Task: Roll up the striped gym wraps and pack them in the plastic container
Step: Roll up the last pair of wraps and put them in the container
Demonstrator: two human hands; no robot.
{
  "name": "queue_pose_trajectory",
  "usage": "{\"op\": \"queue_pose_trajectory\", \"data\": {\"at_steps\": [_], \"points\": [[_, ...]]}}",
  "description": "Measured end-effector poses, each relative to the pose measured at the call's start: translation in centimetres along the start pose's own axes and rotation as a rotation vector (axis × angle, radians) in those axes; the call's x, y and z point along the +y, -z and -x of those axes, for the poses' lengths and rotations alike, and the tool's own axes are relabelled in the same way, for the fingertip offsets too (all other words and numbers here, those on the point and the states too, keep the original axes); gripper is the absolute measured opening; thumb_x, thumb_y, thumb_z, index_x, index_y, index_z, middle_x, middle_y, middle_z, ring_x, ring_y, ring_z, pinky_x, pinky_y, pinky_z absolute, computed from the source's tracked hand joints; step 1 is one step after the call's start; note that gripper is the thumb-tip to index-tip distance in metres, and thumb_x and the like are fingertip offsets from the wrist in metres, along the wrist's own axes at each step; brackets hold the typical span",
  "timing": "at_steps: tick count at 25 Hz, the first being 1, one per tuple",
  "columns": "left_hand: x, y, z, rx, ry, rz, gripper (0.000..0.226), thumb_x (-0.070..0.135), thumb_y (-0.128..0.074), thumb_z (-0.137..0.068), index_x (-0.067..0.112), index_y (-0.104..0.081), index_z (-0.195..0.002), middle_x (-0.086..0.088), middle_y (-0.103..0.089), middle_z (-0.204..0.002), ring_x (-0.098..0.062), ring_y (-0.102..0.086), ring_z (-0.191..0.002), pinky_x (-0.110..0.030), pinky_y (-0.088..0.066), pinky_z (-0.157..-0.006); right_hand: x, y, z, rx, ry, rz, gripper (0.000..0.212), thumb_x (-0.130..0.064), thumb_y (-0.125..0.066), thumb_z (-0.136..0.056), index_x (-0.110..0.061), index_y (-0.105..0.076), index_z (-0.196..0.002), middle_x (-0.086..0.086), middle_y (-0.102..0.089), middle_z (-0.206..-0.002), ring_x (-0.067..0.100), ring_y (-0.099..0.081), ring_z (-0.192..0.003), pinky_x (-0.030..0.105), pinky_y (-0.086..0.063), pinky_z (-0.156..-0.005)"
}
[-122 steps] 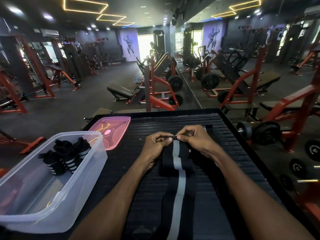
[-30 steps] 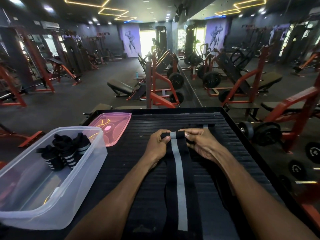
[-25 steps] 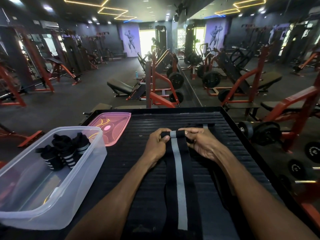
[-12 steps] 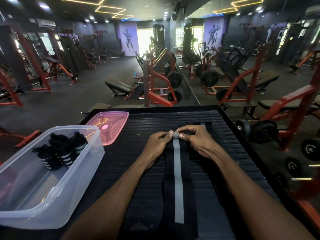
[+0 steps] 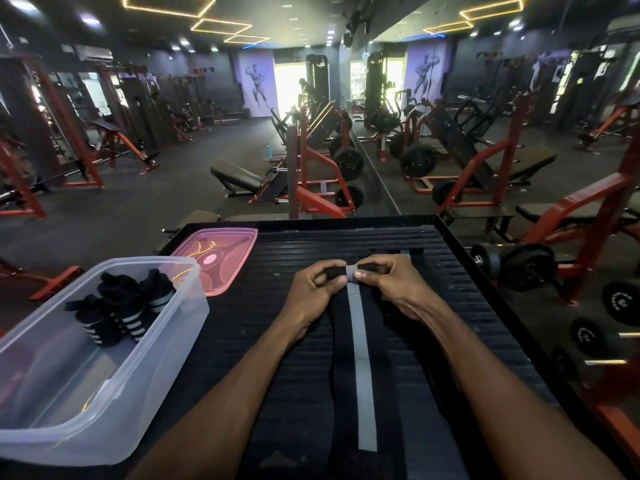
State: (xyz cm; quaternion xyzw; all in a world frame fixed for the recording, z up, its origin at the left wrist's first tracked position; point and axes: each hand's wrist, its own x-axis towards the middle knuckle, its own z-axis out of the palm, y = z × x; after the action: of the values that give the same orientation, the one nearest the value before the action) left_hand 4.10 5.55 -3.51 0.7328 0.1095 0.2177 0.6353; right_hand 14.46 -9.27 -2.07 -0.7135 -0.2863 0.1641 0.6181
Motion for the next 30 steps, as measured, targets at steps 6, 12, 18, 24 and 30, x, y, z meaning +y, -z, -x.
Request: {"op": "queue_pose_trajectory", "data": {"at_steps": [6,12,18,24,30], "points": [[-0.4,0.4,-0.4,0.051,-0.046,-0.075,0.018,0.006,-0.069,-0.09,0.021,-0.075,-0.098,0.002,-0.077,-0.099,-0.014,-0.072,-0.097,-0.031,-0.056,-0.09,-0.3,-0.5,0.0,-0.016,-0.002,-0.062,0.014,-0.011,-0.081,-0.082,-0.016,-0.08,-0.094,0.005,-0.078,-0.095,0.015,-0.072,-0.087,0.026,-0.053,-0.075],[0.4,0.2,0.0,0.005,-0.043,-0.004,0.027,-0.001,-0.07,-0.087,0.018,-0.073,-0.106,0.01,-0.074,-0.099,0.002,-0.069,-0.093,-0.012,-0.05,-0.08,-0.5,-0.2,0.2,-0.011,-0.039,0.054,0.01,-0.022,-0.069,-0.094,-0.018,-0.077,-0.097,0.007,-0.074,-0.097,0.01,-0.064,-0.082,0.019,-0.048,-0.053],[0.0,0.2,0.0,-0.027,0.073,0.003,0.02,0.022,-0.071,-0.091,0.012,-0.072,-0.108,-0.004,-0.078,-0.098,-0.017,-0.074,-0.094,-0.028,-0.057,-0.082,-0.5,-0.4,0.2,-0.003,0.124,0.057,0.022,0.004,-0.076,-0.082,-0.008,-0.076,-0.101,0.0,-0.074,-0.1,0.004,-0.067,-0.087,0.013,-0.05,-0.073],[0.2,0.1,0.1,0.006,-0.031,-0.038,0.031,-0.006,-0.069,-0.085,0.02,-0.072,-0.101,0.004,-0.076,-0.1,-0.004,-0.071,-0.092,-0.018,-0.055,-0.082,-0.2,-0.2,0.0,-0.082,-0.134,-0.025,0.01,-0.017,-0.075,-0.089,-0.013,-0.075,-0.098,0.004,-0.065,-0.082,0.016,-0.058,-0.071,0.025,-0.043,-0.051],[0.1,-0.1,0.2,-0.042,0.133,-0.022,0.024,0.034,-0.069,-0.092,0.017,-0.071,-0.109,0.001,-0.077,-0.097,-0.013,-0.073,-0.09,-0.022,-0.054,-0.068,0.1,0.2,-0.1,-0.033,0.084,0.084,0.025,0.002,-0.083,-0.073,-0.014,-0.08,-0.092,0.006,-0.078,-0.097,0.026,-0.072,-0.1,0.044,-0.057,-0.096]]}}
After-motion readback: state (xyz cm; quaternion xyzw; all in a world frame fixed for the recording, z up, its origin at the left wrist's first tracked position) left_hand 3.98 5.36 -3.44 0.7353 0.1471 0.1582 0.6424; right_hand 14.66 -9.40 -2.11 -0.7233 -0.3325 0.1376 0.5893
